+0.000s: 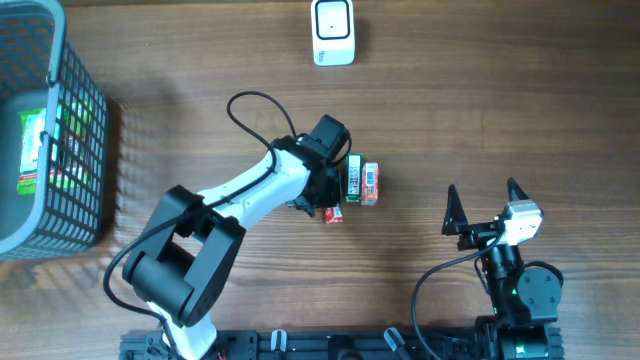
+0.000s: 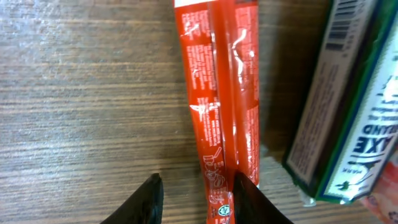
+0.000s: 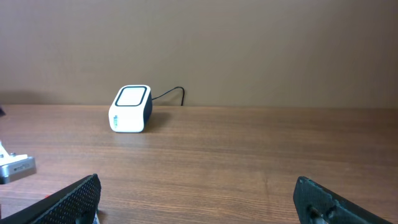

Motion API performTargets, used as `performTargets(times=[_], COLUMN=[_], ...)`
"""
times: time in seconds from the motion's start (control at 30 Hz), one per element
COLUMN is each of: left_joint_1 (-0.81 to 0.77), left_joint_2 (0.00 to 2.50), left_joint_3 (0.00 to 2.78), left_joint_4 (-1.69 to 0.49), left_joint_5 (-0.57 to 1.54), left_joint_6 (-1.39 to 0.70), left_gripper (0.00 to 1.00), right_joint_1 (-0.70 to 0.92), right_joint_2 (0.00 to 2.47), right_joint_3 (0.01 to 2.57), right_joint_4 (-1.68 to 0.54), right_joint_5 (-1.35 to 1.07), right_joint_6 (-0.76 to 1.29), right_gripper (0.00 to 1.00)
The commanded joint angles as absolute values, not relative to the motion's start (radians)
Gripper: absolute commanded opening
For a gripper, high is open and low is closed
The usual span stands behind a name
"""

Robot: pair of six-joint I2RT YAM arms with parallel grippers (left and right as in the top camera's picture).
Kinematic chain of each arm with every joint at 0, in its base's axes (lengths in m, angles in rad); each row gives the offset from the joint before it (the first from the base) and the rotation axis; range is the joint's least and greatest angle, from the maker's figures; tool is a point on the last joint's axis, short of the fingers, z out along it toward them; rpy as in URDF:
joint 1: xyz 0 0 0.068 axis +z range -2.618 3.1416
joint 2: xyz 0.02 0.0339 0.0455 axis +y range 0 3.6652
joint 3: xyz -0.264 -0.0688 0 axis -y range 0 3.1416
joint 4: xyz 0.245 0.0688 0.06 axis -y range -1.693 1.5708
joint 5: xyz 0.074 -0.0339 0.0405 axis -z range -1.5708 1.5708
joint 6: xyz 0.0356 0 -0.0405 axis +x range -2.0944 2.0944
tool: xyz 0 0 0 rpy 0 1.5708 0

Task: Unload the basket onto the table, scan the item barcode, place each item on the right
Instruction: 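Place the red stick packets beside the green box with the left gripper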

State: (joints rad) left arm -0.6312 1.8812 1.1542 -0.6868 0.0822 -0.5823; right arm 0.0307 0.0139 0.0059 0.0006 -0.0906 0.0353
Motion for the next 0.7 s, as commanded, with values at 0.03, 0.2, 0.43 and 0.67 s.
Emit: performTargets(times=[0.03,0.2,0.43,0.67], left_joint_1=[-0.654,-0.649,-0.590,-0.609], left_joint_2=[1.895,1.895,1.895,1.929], left_joint_3=[1.142,1.142,1.142,1.142], left_joint_4=[-0.667,-0.669,-0.616,-0.544], left_joint_5=[-0.045,-0.102,-0.103,-0.102], left_joint_6=[-0.593,-0.588,-0.585,-0.593], left_gripper=[0.18,0.04,0.04,0.04], right_joint_1=[0.026,0.026,0.026,0.026], right_joint_2=[0.014,0.014,0.014,0.014], right_joint_3=[0.005,0.005,0.005,0.005], right_joint_4=[0.006,0.006,0.006,0.006], right_joint_5=[-0.106,-0.106,-0.106,-0.106], right_joint_6=[0.027,0.027,0.027,0.027], right_gripper=[1.00,1.00,1.00,1.00])
